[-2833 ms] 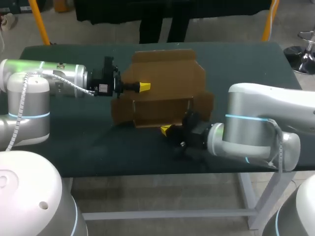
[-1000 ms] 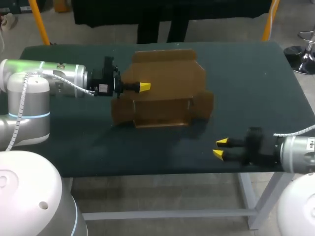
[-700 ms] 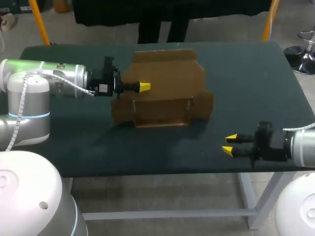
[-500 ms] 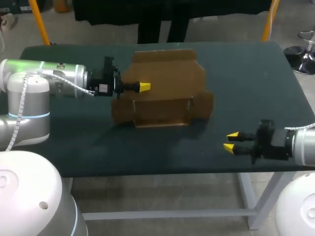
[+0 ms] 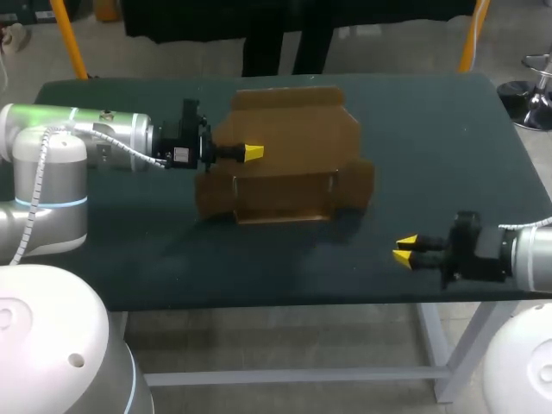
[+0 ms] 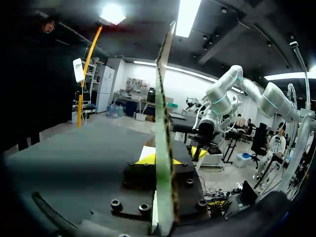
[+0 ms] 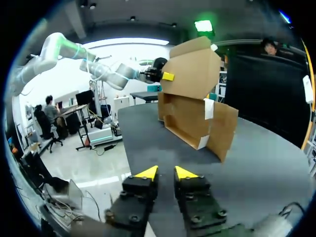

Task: Assemble the packaging by folding the flat box into shape, placing the metal phone stand inside, and closing the box properly

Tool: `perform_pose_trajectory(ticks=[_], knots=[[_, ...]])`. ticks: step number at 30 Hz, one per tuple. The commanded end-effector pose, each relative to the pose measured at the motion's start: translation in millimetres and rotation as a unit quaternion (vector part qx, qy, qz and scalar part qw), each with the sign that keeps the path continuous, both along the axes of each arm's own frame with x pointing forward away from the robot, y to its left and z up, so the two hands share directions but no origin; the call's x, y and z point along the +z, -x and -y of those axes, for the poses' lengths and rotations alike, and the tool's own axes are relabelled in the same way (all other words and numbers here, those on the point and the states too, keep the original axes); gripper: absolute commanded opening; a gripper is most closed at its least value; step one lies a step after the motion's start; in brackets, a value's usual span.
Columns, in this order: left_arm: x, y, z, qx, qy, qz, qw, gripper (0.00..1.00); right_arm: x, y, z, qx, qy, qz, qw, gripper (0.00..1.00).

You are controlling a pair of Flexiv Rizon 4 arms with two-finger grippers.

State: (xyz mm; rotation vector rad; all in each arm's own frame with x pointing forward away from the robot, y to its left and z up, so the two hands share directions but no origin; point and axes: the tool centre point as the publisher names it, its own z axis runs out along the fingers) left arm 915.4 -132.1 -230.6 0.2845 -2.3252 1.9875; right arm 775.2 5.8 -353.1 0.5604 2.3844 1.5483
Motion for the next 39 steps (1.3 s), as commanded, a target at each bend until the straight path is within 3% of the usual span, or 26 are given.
perform_pose_trajectory(ticks=[1, 2, 3, 4, 11, 16, 25, 39], knots=[[-2.1, -0.2, 0, -0.002, 0.0, -0.001, 1.0, 0.0, 0, 0.8, 1, 0.001, -0.003, 0.002, 1.0, 0.39], [-2.1, -0.2, 0, -0.002, 0.0, -0.001, 1.0, 0.0, 0, 0.8, 1, 0.001, -0.003, 0.002, 1.0, 0.49], [-2.1, -0.2, 0, -0.002, 0.0, -0.001, 1.0, 0.0, -1, -5.1, 3, -0.003, -0.004, -0.003, 1.0, 0.81], [-2.1, -0.2, 0, -0.002, 0.0, -0.001, 1.0, 0.0, -1, -10.3, 5, -0.005, -0.004, -0.005, 1.0, 1.0], [-2.1, -0.2, 0, -0.002, 0.0, -0.001, 1.0, 0.0, 0, -33.8, 15, -0.03, 0.012, 0.012, 0.999, 1.0], [-2.1, -0.2, 0, -0.002, 0.0, -0.001, 1.0, 0.0, 1, -47.1, 16, -0.001, 0.027, 0.046, 0.999, 1.0], [-2.1, -0.2, 0, -0.002, 0.0, -0.001, 1.0, 0.0, -7, -83.6, 15, 0.034, -0.001, 0.033, 0.999, 1.0], [-2.1, -0.2, 0, -0.002, 0.0, -0.001, 1.0, 0.0, -11, -130.1, -11, 0.036, 0.008, 0.034, 0.999, 1.0]])
